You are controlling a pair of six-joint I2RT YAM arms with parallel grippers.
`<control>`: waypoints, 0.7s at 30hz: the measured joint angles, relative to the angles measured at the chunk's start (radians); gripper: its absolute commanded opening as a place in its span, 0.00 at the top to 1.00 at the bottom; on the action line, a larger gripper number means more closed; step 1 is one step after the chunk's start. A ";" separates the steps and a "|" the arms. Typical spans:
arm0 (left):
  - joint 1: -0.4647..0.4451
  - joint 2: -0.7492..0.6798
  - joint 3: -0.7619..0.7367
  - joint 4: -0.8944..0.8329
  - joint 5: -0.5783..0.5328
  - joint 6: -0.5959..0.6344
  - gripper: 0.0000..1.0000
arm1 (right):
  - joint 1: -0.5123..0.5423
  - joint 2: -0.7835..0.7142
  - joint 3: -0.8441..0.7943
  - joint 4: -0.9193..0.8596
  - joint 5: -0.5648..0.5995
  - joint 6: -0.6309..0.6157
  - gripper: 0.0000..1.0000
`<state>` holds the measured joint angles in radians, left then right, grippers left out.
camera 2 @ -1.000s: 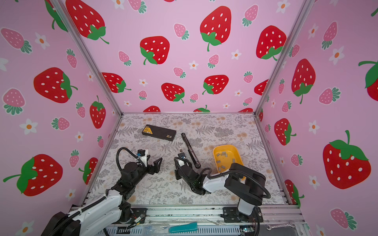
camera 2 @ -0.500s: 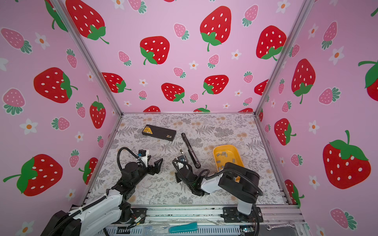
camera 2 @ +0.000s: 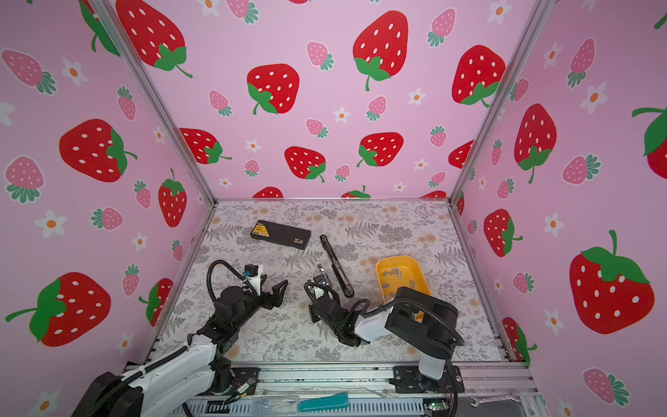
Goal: Load the staples into the stapler
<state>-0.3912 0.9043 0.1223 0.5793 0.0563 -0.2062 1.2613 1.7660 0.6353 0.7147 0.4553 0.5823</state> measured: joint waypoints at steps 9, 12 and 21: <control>-0.002 0.000 0.000 0.000 0.000 0.000 0.09 | 0.000 0.033 0.018 -0.026 0.000 -0.001 1.00; -0.002 0.000 0.000 0.000 0.000 0.000 0.09 | 0.000 0.035 0.022 -0.034 0.000 -0.003 1.00; -0.003 0.000 0.000 0.000 0.000 0.000 0.09 | 0.000 0.035 0.032 -0.055 0.005 -0.024 1.00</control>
<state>-0.3939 0.9043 0.1223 0.5793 0.0563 -0.2058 1.2617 1.8011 0.6674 0.6598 0.4603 0.5579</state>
